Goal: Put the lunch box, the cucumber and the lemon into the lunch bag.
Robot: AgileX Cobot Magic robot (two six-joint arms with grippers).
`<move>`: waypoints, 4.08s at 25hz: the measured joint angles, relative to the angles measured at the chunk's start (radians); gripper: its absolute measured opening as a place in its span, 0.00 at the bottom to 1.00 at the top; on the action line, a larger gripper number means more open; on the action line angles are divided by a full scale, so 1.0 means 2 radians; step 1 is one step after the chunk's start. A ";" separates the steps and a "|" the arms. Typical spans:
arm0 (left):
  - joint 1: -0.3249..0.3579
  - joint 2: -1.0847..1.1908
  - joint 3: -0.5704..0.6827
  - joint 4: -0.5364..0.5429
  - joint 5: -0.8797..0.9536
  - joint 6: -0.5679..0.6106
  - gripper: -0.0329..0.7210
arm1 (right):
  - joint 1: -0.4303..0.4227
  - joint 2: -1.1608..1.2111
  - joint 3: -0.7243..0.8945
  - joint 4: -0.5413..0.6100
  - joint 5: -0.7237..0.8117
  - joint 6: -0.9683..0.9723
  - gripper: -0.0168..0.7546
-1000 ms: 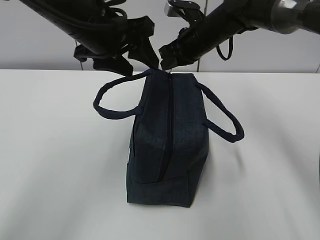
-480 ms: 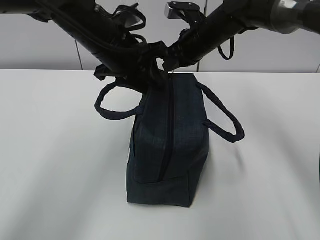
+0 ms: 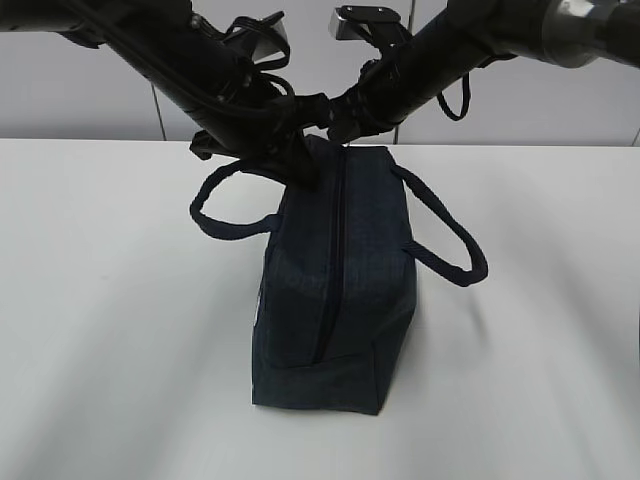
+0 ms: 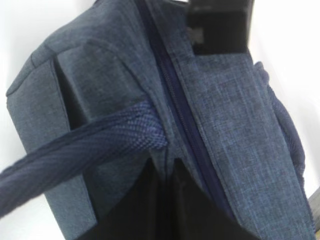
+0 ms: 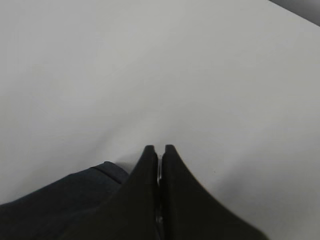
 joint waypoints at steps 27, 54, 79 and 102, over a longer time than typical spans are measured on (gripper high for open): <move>0.002 0.000 0.000 0.000 0.016 0.029 0.04 | 0.000 0.031 -0.002 -0.018 -0.022 0.008 0.02; 0.002 0.000 0.000 0.003 0.020 0.032 0.03 | 0.000 0.051 -0.004 -0.017 -0.033 0.013 0.02; 0.002 0.000 0.000 0.011 0.025 0.032 0.03 | 0.000 0.054 -0.004 -0.022 -0.034 0.014 0.02; 0.002 0.000 0.000 0.011 0.058 0.032 0.47 | -0.001 0.050 -0.023 -0.040 -0.015 0.030 0.31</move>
